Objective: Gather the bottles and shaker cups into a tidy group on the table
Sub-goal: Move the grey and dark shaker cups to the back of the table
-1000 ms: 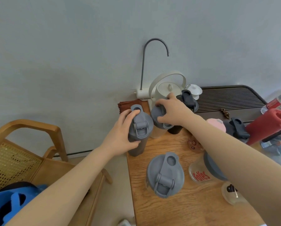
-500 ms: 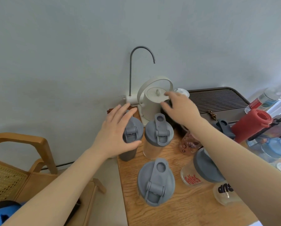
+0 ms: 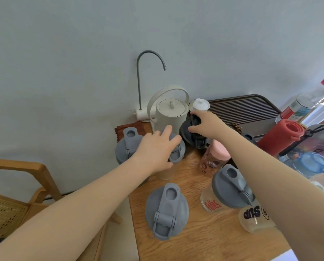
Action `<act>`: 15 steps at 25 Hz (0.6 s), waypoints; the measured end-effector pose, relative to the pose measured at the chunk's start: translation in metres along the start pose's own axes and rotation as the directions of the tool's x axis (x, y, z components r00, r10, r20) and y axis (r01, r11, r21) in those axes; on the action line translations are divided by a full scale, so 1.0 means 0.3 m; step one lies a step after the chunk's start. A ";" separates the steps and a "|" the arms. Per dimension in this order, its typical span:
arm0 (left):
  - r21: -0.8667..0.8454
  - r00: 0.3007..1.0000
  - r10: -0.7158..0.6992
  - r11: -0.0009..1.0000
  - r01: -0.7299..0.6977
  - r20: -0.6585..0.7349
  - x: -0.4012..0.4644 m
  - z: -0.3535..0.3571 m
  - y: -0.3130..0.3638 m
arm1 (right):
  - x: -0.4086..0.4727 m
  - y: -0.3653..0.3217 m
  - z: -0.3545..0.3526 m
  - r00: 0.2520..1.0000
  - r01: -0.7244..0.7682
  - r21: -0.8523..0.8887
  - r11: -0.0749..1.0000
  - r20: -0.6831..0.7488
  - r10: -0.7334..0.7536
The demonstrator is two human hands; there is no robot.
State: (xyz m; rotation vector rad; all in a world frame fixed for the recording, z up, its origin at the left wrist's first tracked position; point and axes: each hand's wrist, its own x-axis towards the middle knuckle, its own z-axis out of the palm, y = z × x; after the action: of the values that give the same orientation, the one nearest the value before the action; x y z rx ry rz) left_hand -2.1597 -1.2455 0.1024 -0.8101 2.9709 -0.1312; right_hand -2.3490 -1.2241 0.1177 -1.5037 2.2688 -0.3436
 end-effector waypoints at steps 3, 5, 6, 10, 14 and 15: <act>-0.029 0.997 -0.072 0.997 0.071 -0.026 0.013 0.006 0.007 | -0.057 -0.005 0.006 0.999 0.038 -0.137 0.990 -0.013 -0.041; -0.043 0.996 -0.089 0.995 0.088 -0.027 0.019 0.013 0.010 | -0.067 -0.025 0.029 0.993 0.043 -0.218 0.975 -0.096 -0.065; -0.042 0.995 -0.092 0.995 0.091 -0.027 0.019 0.017 0.009 | -0.068 -0.035 0.041 0.990 0.044 -0.259 0.965 -0.116 -0.076; -0.044 0.994 -0.099 0.994 0.097 -0.035 0.005 0.022 -0.007 | -0.073 -0.050 0.066 0.987 0.038 -0.386 0.922 -0.130 -0.095; -0.059 0.997 -0.077 0.995 0.076 -0.031 0.003 0.022 -0.012 | -0.047 -0.018 0.095 0.978 0.043 -0.363 0.931 -0.175 -0.113; -0.063 0.997 -0.072 0.996 0.071 -0.027 0.004 0.021 -0.011 | -0.040 -0.007 0.106 0.977 0.049 -0.366 0.929 -0.175 -0.120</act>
State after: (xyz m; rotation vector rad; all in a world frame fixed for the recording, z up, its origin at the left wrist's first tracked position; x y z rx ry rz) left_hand -2.1586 -1.2493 0.0963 -0.9299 2.9879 -0.0556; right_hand -2.3288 -1.2135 0.0926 -1.8240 2.5302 -0.1015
